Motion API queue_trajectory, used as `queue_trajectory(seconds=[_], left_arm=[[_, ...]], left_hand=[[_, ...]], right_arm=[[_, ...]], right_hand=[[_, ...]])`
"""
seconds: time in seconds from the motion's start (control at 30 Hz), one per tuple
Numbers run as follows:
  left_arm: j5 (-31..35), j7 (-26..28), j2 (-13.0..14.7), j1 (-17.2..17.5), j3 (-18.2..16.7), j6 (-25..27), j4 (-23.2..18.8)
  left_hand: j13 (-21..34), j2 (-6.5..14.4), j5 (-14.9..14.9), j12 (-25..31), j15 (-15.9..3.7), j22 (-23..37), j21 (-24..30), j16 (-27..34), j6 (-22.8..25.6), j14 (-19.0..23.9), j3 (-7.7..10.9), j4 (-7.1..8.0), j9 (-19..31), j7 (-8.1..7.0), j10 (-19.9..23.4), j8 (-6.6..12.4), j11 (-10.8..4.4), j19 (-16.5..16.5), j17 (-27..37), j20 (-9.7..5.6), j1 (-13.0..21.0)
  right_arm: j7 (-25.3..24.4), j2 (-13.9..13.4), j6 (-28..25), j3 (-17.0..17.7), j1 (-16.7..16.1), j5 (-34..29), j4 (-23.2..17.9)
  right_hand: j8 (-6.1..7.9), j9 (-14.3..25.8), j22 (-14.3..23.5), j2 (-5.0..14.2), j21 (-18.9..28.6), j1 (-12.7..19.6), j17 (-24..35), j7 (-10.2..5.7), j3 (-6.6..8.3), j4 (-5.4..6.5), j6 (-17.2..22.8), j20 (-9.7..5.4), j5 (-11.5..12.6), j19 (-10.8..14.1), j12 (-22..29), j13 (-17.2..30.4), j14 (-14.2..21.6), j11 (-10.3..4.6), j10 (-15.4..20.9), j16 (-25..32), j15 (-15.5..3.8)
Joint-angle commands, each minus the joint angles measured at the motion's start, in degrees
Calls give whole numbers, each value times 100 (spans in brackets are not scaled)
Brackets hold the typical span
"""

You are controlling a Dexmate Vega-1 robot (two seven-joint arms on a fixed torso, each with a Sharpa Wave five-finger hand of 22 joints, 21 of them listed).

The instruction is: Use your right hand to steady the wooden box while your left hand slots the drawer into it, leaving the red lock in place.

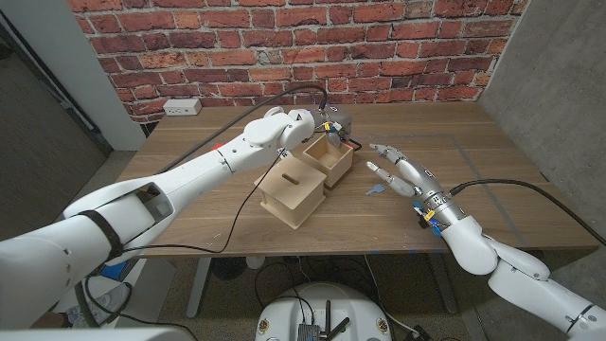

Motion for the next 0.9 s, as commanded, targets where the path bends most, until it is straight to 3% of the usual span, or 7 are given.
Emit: queue_trajectory(seconds=[0.03,0.9], left_arm=[[-20,-5,20,56,-23,55,-80],[-87,-29,3,31,-24,8,-30]], left_hand=[[25,274,40,-24,-413,17,-14,39,190,180,-13,4,84,116,49,30,-26,20,28,-889,236],[24,277,48,-27,-414,15,-18,32,211,192,-50,5,83,89,49,28,-24,7,29,-890,246]], right_arm=[[58,-360,-567,-61,-84,-929,-452],[403,-894,-1222,-534,232,-2192,-1055]], right_hand=[[33,35,33,53,18,33,14,-7,-4,37,46,-14,38,40,25,34,68,7,45,42,3],[33,35,33,53,18,33,14,-7,-4,37,46,-14,38,40,25,34,68,7,45,42,3]])
